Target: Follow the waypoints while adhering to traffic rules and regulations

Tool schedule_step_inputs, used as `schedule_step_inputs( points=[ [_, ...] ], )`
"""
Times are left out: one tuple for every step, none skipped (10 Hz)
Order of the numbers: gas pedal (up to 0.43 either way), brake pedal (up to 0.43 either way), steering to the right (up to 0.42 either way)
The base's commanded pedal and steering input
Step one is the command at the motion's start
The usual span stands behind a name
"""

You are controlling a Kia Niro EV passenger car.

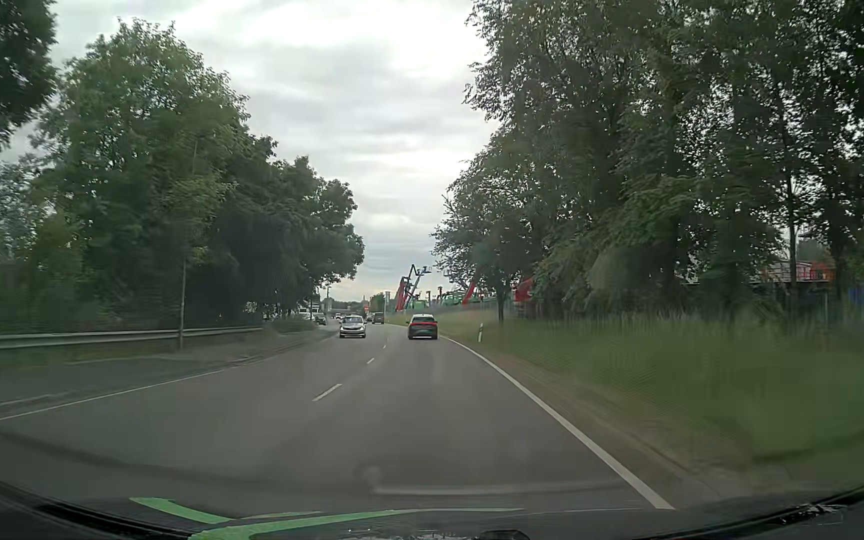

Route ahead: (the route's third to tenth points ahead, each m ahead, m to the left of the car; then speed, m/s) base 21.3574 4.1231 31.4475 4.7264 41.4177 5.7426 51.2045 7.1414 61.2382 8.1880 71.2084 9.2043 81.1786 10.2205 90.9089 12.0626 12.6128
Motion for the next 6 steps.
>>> schedule_step_inputs(
  points=[
    [0.118,0.0,-0.012],
    [0.118,0.0,-0.011],
    [0.118,0.0,-0.011],
    [0.118,0.0,-0.011],
    [0.118,0.0,-0.011],
    [0.118,0.0,-0.011]
  ],
)
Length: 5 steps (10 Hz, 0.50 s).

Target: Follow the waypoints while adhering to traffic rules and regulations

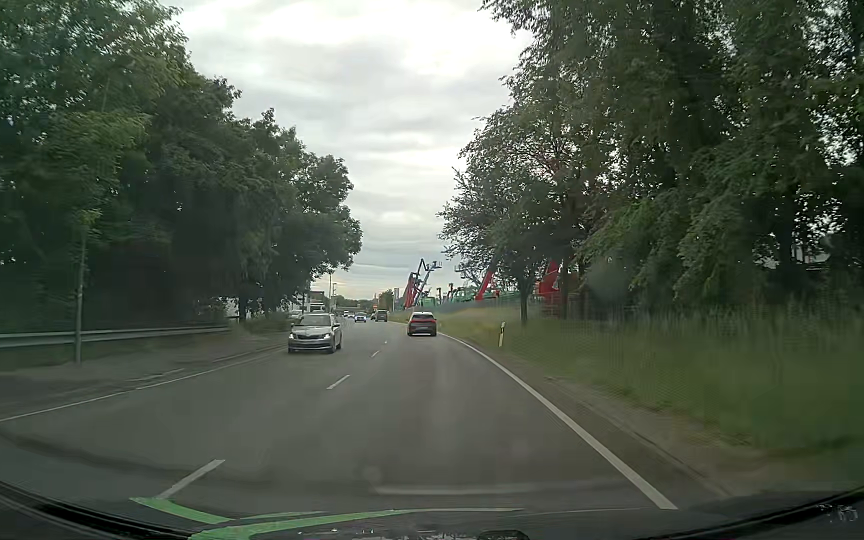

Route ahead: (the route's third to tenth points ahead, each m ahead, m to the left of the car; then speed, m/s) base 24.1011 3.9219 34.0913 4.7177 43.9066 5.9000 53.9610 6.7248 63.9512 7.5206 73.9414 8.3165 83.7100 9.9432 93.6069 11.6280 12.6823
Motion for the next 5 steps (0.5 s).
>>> schedule_step_inputs(
  points=[
    [0.118,0.0,-0.011],
    [0.118,0.0,-0.01],
    [0.118,0.0,-0.01],
    [0.118,0.0,-0.01],
    [0.118,0.0,-0.01]
  ],
)
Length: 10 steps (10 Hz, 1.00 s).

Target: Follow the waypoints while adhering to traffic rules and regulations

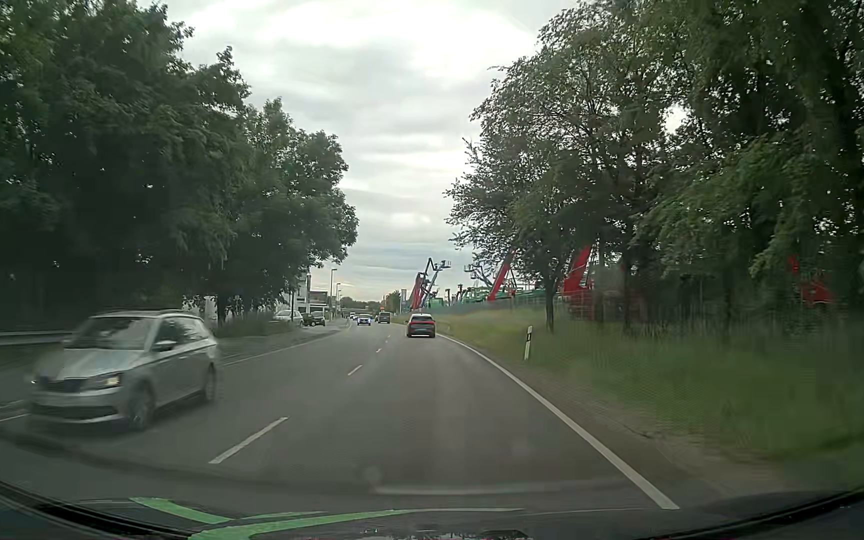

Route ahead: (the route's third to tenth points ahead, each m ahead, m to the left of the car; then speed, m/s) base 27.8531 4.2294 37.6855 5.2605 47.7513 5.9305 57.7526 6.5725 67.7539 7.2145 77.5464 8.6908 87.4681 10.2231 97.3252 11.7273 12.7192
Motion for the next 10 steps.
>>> schedule_step_inputs(
  points=[
    [0.118,0.0,-0.01],
    [0.118,0.0,-0.01],
    [0.118,0.0,-0.01],
    [0.118,0.0,-0.01],
    [0.118,0.0,-0.01],
    [0.118,0.0,-0.01],
    [0.118,0.0,-0.01],
    [0.118,0.0,-0.011],
    [0.118,0.0,-0.011],
    [0.118,0.0,-0.011]
  ],
)
